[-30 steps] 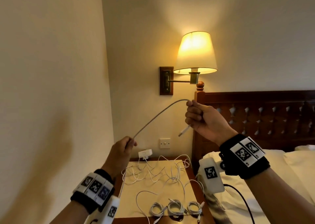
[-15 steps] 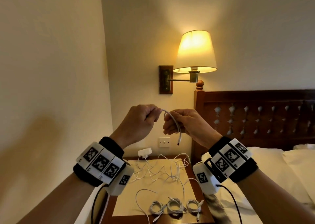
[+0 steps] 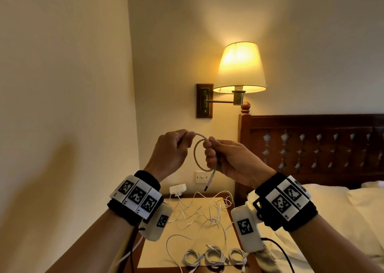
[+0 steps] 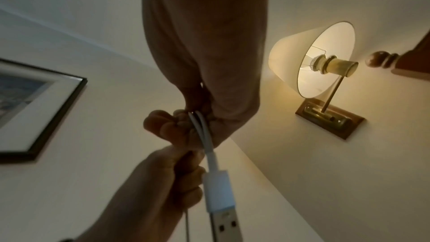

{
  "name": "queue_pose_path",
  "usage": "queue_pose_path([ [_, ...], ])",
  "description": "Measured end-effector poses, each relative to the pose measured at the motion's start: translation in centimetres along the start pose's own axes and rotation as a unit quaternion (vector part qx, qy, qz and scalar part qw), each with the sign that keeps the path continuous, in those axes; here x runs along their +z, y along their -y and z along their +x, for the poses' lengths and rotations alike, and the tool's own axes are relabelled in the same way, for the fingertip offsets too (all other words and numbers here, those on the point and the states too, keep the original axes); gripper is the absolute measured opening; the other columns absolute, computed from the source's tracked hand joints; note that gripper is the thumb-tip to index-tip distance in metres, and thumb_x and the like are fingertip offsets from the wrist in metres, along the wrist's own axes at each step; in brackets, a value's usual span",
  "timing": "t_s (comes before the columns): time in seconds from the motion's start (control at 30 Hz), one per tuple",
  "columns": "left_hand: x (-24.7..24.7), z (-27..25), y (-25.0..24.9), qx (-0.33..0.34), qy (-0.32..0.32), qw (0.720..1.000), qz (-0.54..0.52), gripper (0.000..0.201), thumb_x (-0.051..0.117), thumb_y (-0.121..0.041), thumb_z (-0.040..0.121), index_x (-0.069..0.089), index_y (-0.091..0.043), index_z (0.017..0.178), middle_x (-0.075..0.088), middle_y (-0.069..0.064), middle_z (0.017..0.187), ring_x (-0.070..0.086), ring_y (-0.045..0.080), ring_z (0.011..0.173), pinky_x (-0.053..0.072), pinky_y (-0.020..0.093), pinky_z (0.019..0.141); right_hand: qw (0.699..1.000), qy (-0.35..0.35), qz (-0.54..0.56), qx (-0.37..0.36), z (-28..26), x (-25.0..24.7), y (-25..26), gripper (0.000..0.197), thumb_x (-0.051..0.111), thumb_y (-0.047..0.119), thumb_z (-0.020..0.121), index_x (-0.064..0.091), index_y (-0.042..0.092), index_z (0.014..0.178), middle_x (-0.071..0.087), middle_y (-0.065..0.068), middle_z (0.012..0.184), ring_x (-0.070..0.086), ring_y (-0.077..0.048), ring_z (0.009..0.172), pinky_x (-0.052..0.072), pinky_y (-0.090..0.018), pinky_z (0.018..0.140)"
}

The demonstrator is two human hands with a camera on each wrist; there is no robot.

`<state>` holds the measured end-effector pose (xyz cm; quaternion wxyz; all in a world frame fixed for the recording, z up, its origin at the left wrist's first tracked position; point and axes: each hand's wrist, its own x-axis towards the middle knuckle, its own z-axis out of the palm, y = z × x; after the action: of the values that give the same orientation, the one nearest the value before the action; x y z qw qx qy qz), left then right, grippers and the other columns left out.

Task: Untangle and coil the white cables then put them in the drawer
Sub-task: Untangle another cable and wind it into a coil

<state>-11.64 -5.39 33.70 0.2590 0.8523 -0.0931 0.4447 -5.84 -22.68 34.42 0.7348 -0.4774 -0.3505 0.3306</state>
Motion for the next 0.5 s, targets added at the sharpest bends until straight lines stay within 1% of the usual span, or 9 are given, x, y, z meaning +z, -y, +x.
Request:
queue_pose_path([
  [0.07, 0.8, -0.6, 0.9, -0.019, 0.019, 0.999, -0.038, 0.035, 0.043, -0.037, 0.099, 0.049, -0.027, 0.066, 0.044, -0.01, 0.053, 0.042, 0.004, 0.05, 0.033, 0.014, 0.051, 0.999, -0.001, 0.041, 0.007, -0.1, -0.1, 0.1, 0.031, 0.034, 0.021, 0.104, 0.057, 0.01, 0.087, 0.05, 0.0, 0.063, 0.049, -0.01, 0.054, 0.047, -0.021, 0.053],
  [0.17, 2.3, -2.9, 3.5, -0.058, 0.045, 0.992, -0.102, 0.035, 0.04, -0.032, 0.1, 0.05, -0.021, 0.068, 0.043, -0.01, 0.056, 0.039, 0.003, 0.051, 0.033, 0.017, 0.054, 0.994, -0.006, 0.111, -0.006, -0.3, -0.5, 0.8, 0.032, 0.033, 0.022, 0.104, 0.057, 0.01, 0.087, 0.047, 0.004, 0.061, 0.047, -0.007, 0.051, 0.046, -0.02, 0.05],
  [0.27, 3.7, -6.6, 6.3, -0.168, 0.053, 0.971, -0.159, 0.034, 0.04, -0.028, 0.102, 0.053, -0.018, 0.072, 0.044, -0.011, 0.055, 0.036, 0.004, 0.052, 0.031, 0.019, 0.052, 0.985, -0.047, 0.158, -0.045, -0.4, -1.7, 2.3, 0.031, 0.031, 0.021, 0.104, 0.057, 0.011, 0.09, 0.047, 0.006, 0.061, 0.046, -0.005, 0.05, 0.043, -0.017, 0.05],
  [0.3, 3.9, -7.8, 6.6, -0.202, 0.068, 0.963, -0.167, 0.034, 0.041, -0.028, 0.102, 0.053, -0.019, 0.072, 0.043, -0.011, 0.054, 0.035, 0.007, 0.052, 0.03, 0.019, 0.05, 0.984, -0.064, 0.159, -0.055, -0.5, -2.0, 2.8, 0.03, 0.031, 0.021, 0.104, 0.057, 0.01, 0.092, 0.048, 0.006, 0.062, 0.046, -0.005, 0.05, 0.044, -0.017, 0.049],
  [0.33, 4.1, -8.7, 6.5, -0.222, 0.101, 0.955, -0.17, 0.034, 0.042, -0.028, 0.102, 0.054, -0.018, 0.071, 0.042, -0.011, 0.052, 0.034, 0.008, 0.052, 0.029, 0.018, 0.048, 0.984, -0.079, 0.146, -0.06, -0.4, -2.3, 3.0, 0.03, 0.031, 0.02, 0.105, 0.057, 0.01, 0.093, 0.049, 0.005, 0.062, 0.048, -0.005, 0.051, 0.044, -0.017, 0.049],
  [0.37, 4.1, -9.2, 5.9, -0.224, 0.154, 0.949, -0.161, 0.036, 0.042, -0.028, 0.102, 0.054, -0.018, 0.07, 0.041, -0.01, 0.05, 0.033, 0.009, 0.05, 0.029, 0.018, 0.048, 0.987, -0.09, 0.12, -0.062, -0.3, -2.4, 3.0, 0.029, 0.033, 0.02, 0.105, 0.058, 0.009, 0.094, 0.051, 0.004, 0.064, 0.05, -0.006, 0.052, 0.046, -0.017, 0.05],
  [0.43, 3.7, -8.9, 3.5, -0.169, 0.277, 0.939, -0.112, 0.041, 0.041, -0.029, 0.102, 0.053, -0.02, 0.064, 0.041, -0.01, 0.048, 0.035, 0.007, 0.049, 0.032, 0.02, 0.052, 0.992, -0.102, 0.029, -0.064, 0.1, -2.5, 2.4, 0.026, 0.038, 0.021, 0.104, 0.059, 0.009, 0.094, 0.056, 0.001, 0.068, 0.055, -0.008, 0.057, 0.051, -0.02, 0.055],
  [0.47, 3.2, -8.4, 1.9, -0.134, 0.32, 0.933, -0.091, 0.043, 0.041, -0.03, 0.102, 0.052, -0.022, 0.061, 0.042, -0.01, 0.049, 0.036, 0.006, 0.05, 0.033, 0.021, 0.054, 0.992, -0.105, -0.027, -0.068, 0.4, -2.4, 2.0, 0.026, 0.041, 0.022, 0.103, 0.06, 0.008, 0.093, 0.058, -0.001, 0.07, 0.058, -0.011, 0.06, 0.052, -0.022, 0.059],
  [0.5, 2.5, -7.6, 0.3, -0.109, 0.346, 0.928, -0.084, 0.045, 0.041, -0.032, 0.101, 0.052, -0.021, 0.059, 0.043, -0.01, 0.05, 0.036, 0.007, 0.05, 0.034, 0.021, 0.055, 0.989, -0.106, -0.078, -0.073, 0.6, -2.1, 1.5, 0.026, 0.042, 0.022, 0.103, 0.062, 0.008, 0.093, 0.061, -0.003, 0.073, 0.061, -0.013, 0.063, 0.053, -0.025, 0.062],
])
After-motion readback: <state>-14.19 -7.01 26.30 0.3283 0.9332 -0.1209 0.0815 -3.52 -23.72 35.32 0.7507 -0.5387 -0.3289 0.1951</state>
